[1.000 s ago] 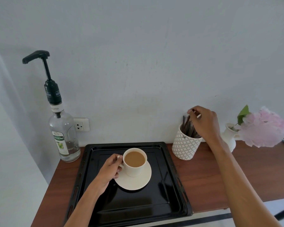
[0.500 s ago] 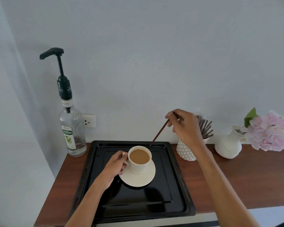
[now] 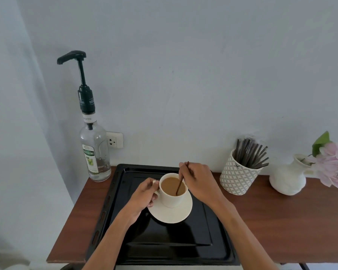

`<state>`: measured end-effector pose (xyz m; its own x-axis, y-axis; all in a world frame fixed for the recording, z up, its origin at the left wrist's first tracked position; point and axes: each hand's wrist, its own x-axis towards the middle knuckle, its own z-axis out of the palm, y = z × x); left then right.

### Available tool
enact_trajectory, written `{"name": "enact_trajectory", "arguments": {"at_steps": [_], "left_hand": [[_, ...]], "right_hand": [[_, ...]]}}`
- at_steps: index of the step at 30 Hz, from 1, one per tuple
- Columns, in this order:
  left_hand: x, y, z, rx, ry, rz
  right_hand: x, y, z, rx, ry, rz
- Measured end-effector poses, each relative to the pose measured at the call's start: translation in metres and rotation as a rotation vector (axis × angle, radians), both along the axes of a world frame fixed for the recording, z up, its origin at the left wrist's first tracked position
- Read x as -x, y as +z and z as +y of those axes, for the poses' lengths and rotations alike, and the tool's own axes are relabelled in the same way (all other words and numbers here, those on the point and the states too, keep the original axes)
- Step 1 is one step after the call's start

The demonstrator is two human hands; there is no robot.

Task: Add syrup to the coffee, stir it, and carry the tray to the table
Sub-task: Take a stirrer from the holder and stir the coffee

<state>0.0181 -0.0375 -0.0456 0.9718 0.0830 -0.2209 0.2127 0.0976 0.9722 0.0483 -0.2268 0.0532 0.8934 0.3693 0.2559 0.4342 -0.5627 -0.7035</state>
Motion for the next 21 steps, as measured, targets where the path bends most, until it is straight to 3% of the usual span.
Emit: {"name": "enact_trajectory", "arguments": {"at_steps": [6,13,21], "left_hand": [[0.003,0.001,-0.002,-0.006,0.009,-0.017],[0.004,-0.001,0.0,0.03,-0.015,-0.054],[0.005,-0.001,-0.001,-0.009,-0.016,-0.074]], "right_hand": [[-0.01,-0.006,0.012,-0.029,0.033,0.012],[-0.024,-0.004,-0.005,0.088,-0.106,-0.113],[-0.017,-0.012,0.006,-0.12,-0.018,0.082]]}}
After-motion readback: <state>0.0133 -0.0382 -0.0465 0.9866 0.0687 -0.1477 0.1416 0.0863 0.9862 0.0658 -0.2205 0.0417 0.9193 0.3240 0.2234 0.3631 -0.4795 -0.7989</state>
